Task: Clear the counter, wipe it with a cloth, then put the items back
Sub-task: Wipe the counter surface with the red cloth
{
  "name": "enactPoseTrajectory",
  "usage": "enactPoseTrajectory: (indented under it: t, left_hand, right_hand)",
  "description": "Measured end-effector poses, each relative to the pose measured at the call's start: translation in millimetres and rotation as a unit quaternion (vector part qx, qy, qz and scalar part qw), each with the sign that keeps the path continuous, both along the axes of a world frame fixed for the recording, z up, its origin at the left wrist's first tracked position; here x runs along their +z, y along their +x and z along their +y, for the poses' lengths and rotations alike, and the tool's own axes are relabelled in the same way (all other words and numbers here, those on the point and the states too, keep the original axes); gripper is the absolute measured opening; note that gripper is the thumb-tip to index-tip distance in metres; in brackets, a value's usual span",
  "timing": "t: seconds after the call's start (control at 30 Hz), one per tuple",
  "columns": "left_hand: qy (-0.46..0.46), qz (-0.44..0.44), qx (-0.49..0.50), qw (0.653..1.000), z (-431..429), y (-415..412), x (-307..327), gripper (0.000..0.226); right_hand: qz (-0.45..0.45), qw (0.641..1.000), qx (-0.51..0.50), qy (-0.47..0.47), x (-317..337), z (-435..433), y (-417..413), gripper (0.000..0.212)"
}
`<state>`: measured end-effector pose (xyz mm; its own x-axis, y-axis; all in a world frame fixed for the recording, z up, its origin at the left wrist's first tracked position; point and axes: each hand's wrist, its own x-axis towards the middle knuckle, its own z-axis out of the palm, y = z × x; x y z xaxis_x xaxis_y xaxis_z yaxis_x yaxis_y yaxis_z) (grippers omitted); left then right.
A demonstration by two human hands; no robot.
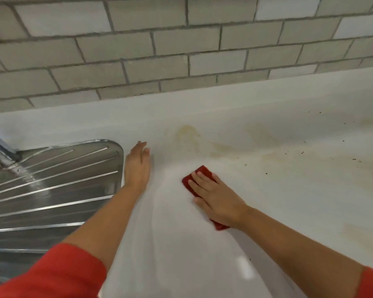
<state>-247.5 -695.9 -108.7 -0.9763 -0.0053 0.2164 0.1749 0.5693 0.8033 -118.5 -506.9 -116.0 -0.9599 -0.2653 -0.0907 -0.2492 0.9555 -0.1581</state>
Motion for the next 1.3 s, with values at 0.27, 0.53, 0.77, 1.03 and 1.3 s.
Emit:
enactPoseTrajectory:
  t: [0.27, 0.53, 0.77, 1.03, 1.3]
  left_hand:
    - [-0.05, -0.042, 0.0, 0.998, -10.3, -55.4, -6.5, 0.045]
    - [-0.048, -0.041, 0.034, 0.997, -13.6, -78.6, -12.5, 0.046]
    - [-0.083, -0.022, 0.023, 0.996, -12.9, -84.4, -18.0, 0.049]
    - [-0.099, -0.072, 0.007, 0.992, -14.6, -83.3, -22.4, 0.051]
    - [-0.187, -0.084, 0.009, 0.979, -9.0, -83.3, -23.1, 0.051]
  right_hand:
    - [0.085, 0.984, -0.156, 0.015, -8.2, -25.5, -60.1, 0.053]
    - [0.07, 0.994, -0.052, -0.061, -11.9, -17.6, -127.5, 0.051]
    - [0.083, 0.98, -0.182, -0.014, -3.9, -17.5, -88.0, 0.057]
    - [0.033, 0.993, -0.112, -0.029, -5.8, -34.1, -170.2, 0.053]
    - [0.039, 0.982, -0.183, -0.001, -0.2, -18.2, -116.9, 0.062]
